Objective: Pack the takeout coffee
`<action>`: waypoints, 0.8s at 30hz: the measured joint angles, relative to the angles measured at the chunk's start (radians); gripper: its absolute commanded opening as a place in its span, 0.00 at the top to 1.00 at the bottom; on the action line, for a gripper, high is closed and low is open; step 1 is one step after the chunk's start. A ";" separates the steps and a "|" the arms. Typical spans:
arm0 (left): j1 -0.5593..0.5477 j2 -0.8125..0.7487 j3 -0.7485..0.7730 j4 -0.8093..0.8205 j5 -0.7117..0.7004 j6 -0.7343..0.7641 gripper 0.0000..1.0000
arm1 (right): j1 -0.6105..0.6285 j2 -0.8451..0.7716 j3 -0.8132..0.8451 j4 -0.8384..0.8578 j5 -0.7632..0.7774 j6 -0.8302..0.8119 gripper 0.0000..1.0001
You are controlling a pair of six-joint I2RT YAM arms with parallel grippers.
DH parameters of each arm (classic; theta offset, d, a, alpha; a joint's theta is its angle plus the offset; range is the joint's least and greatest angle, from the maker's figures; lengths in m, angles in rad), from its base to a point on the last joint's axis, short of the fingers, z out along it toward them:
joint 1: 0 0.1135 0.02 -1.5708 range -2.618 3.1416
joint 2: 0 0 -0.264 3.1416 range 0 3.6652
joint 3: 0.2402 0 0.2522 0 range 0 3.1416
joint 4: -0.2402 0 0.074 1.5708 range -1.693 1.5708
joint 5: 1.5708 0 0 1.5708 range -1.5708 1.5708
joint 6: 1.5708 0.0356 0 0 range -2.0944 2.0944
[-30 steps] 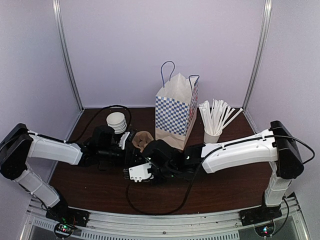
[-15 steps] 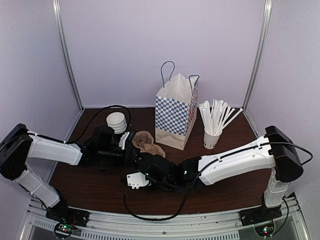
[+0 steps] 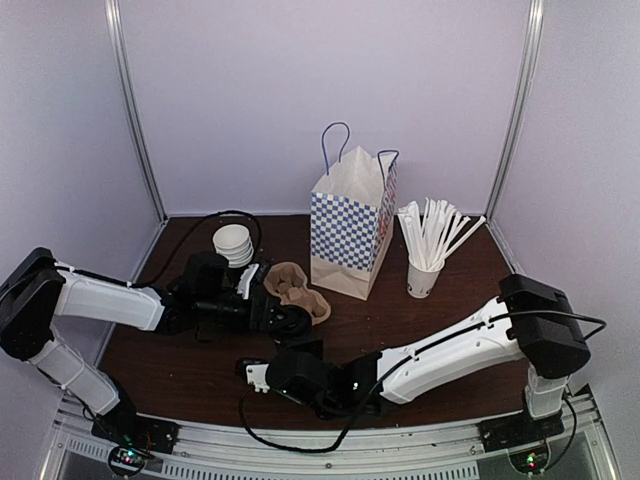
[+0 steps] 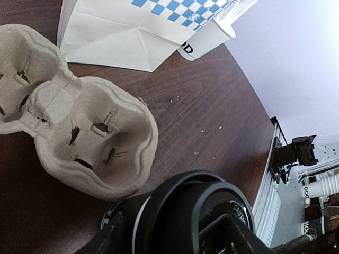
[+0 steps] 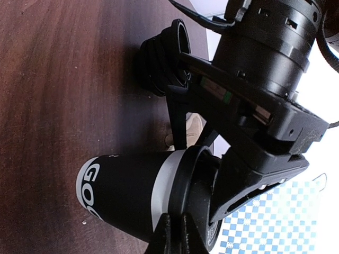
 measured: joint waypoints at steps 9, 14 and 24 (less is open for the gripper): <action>0.000 -0.002 -0.015 0.028 0.000 -0.009 0.37 | 0.042 0.101 -0.089 0.405 0.193 -0.161 1.00; -0.002 -0.019 -0.034 0.042 -0.013 -0.026 0.37 | 0.043 0.069 -0.091 0.384 0.178 -0.147 0.86; -0.015 -0.145 -0.035 -0.148 -0.026 -0.026 0.37 | -0.033 -0.212 -0.014 -0.365 -0.222 0.106 0.65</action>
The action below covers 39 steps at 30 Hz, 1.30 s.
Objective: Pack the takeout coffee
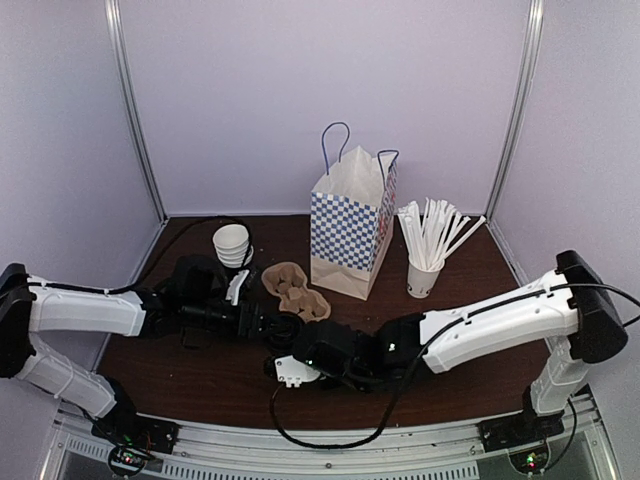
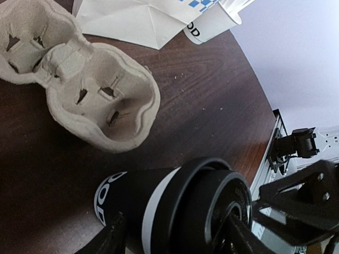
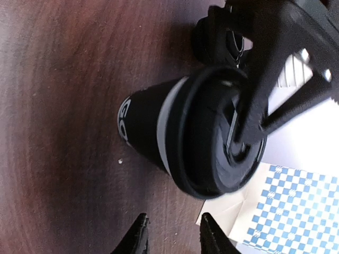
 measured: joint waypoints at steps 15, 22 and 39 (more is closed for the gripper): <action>-0.017 -0.146 0.073 -0.400 -0.091 0.027 0.30 | -0.420 -0.146 0.111 -0.376 -0.819 0.404 0.67; -0.017 -0.109 0.156 -0.491 -0.150 0.050 0.33 | -0.467 0.008 0.137 -0.381 -1.108 0.575 0.67; -0.017 -0.186 0.172 -0.624 -0.263 0.018 0.31 | -0.519 0.201 0.216 -0.064 -1.481 1.076 0.67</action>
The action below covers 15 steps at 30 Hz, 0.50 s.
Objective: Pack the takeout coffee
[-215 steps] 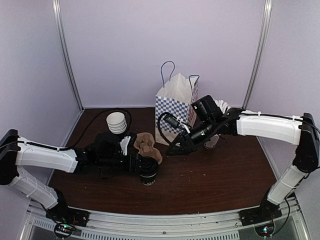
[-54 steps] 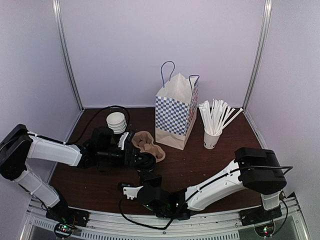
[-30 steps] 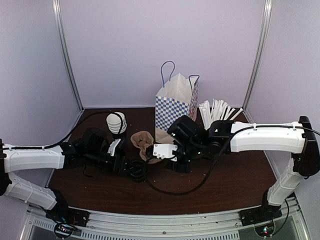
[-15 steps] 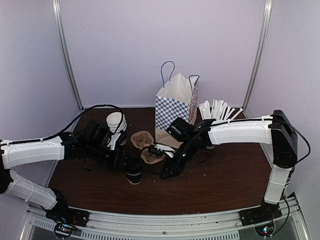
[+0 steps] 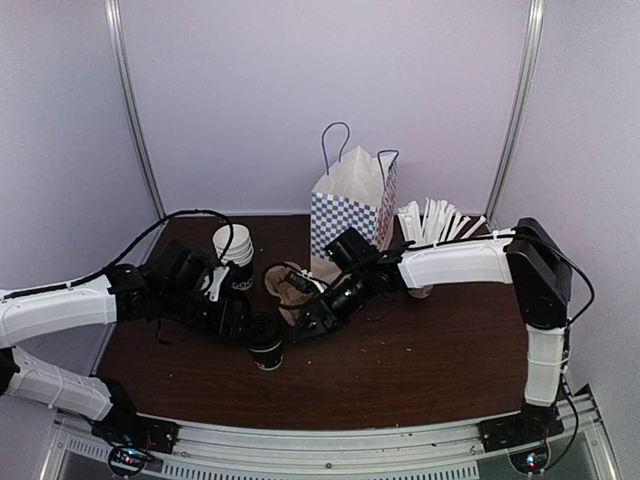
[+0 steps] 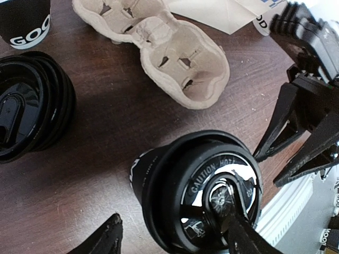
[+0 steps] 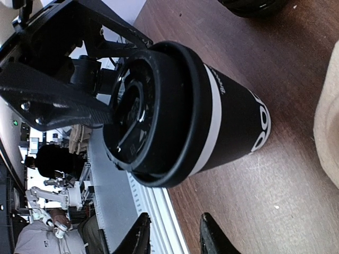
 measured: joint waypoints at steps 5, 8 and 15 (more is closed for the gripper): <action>0.001 0.010 -0.001 0.011 -0.006 0.000 0.35 | 0.000 0.044 0.008 0.107 -0.042 0.129 0.68; 0.002 0.035 -0.001 0.026 0.003 0.000 0.37 | 0.000 0.062 0.008 0.167 -0.062 0.195 0.68; 0.003 0.051 -0.017 0.091 0.027 -0.004 0.39 | -0.005 0.080 0.008 0.267 -0.083 0.309 0.72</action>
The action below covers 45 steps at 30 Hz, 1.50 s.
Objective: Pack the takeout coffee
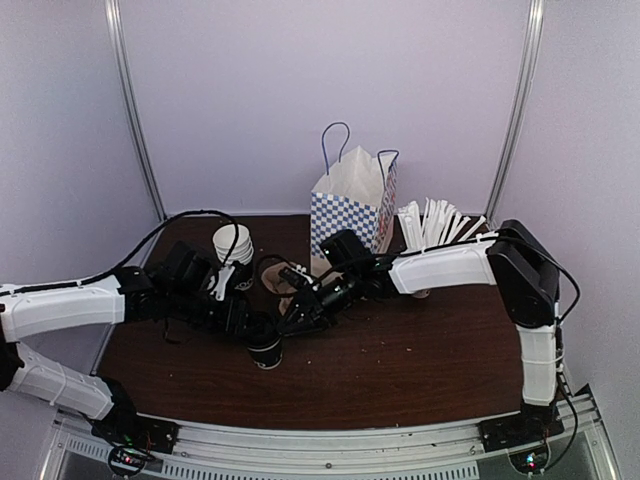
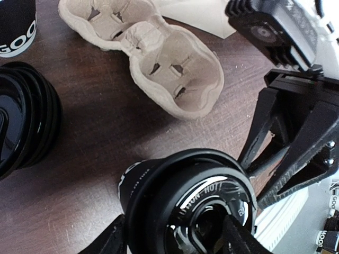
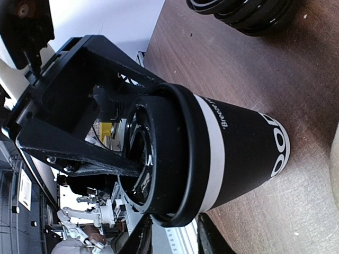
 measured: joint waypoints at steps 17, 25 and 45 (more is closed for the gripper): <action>0.016 0.028 -0.046 0.126 0.040 -0.026 0.41 | -0.023 0.036 -0.002 0.030 -0.048 0.090 0.91; 0.023 0.039 -0.056 0.148 0.055 -0.034 0.41 | -0.041 0.082 -0.023 0.167 -0.140 0.174 0.93; 0.028 -0.110 -0.156 0.158 0.030 -0.037 0.35 | -0.005 0.131 0.111 0.063 -0.013 -0.016 0.74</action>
